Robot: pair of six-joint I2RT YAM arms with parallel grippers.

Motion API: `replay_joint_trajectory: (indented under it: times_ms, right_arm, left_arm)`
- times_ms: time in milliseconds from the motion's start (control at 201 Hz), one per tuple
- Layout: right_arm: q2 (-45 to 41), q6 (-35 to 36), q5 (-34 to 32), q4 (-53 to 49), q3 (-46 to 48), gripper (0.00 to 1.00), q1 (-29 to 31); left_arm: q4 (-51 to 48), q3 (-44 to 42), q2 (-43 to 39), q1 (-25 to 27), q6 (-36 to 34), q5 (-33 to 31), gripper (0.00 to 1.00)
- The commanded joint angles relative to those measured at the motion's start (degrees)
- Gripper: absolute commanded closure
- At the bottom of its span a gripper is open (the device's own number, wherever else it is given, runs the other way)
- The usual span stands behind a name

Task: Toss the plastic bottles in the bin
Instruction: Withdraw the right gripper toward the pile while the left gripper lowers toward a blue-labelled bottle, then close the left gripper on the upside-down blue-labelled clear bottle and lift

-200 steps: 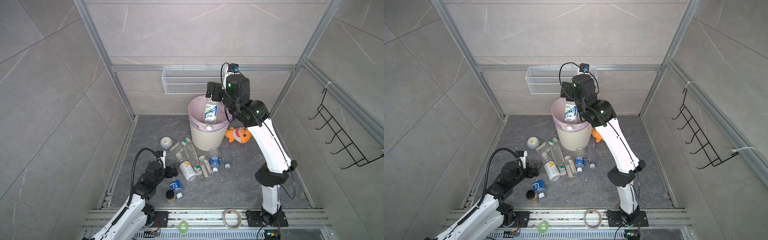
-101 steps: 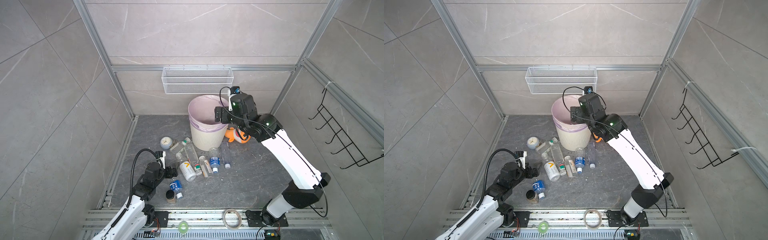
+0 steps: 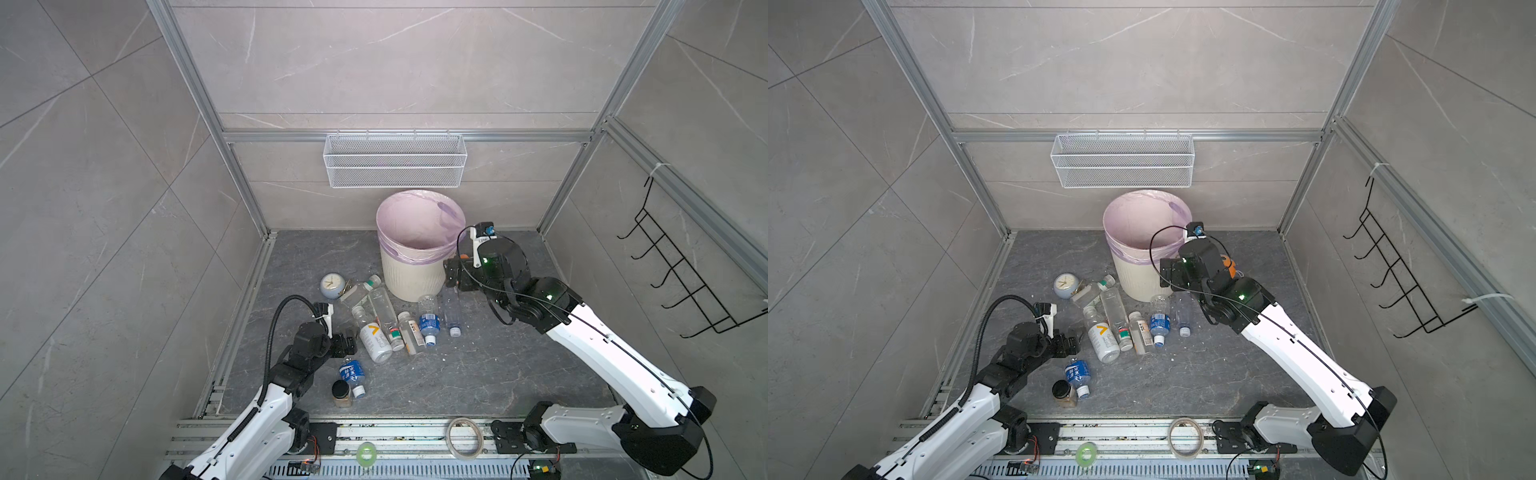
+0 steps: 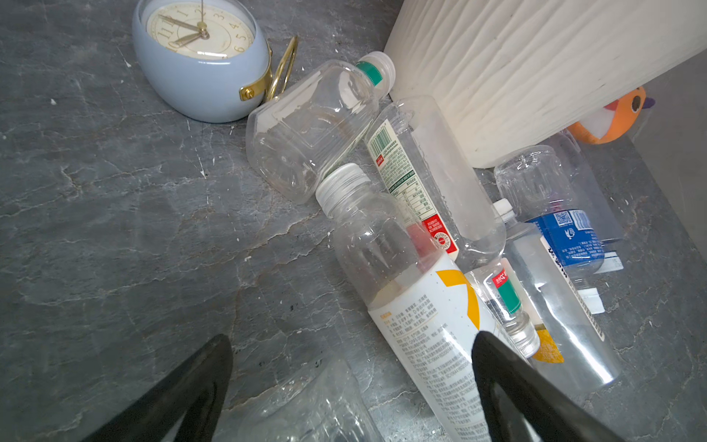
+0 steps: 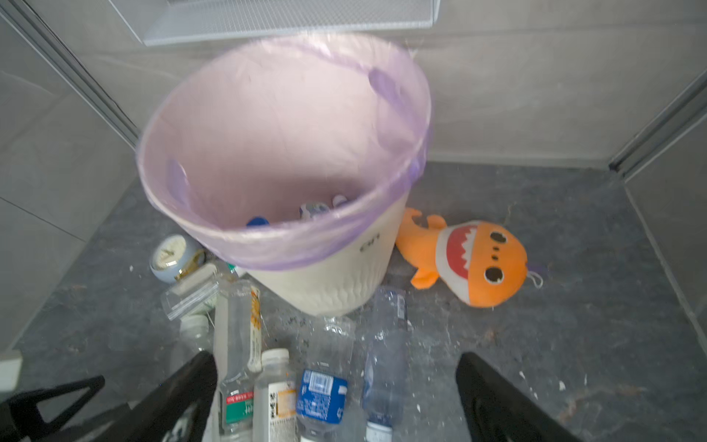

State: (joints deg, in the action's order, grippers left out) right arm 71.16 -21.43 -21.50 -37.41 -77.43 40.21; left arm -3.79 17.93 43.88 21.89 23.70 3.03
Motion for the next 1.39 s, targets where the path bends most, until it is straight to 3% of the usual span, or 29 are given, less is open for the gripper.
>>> replay_joint_trajectory:
  times_ms: [0,224,488,826,1389]
  right_arm:
    - [-2.5,-2.4,1.9,0.5,5.1,0.01,0.1]
    - [-5.4,-4.7,2.9,0.9,15.5,0.01,0.1]
    - [-8.2,-6.1,3.5,1.4,22.0,0.01,0.1]
    - [-9.7,-7.2,3.8,2.3,27.5,0.01,0.1]
    - [-11.0,-10.0,5.9,3.6,35.6,0.00,0.2]
  left_arm:
    - [-4.9,4.1,-0.9,0.2,3.9,-1.5,0.00]
    - [-19.6,9.7,-5.4,0.4,11.2,-5.1,0.00]
    - [-28.8,13.3,-4.0,0.4,16.9,-3.3,0.01]
    - [-29.5,11.5,-0.6,0.4,20.6,2.3,0.02]
    - [-25.4,10.7,9.7,0.3,20.9,4.9,0.07]
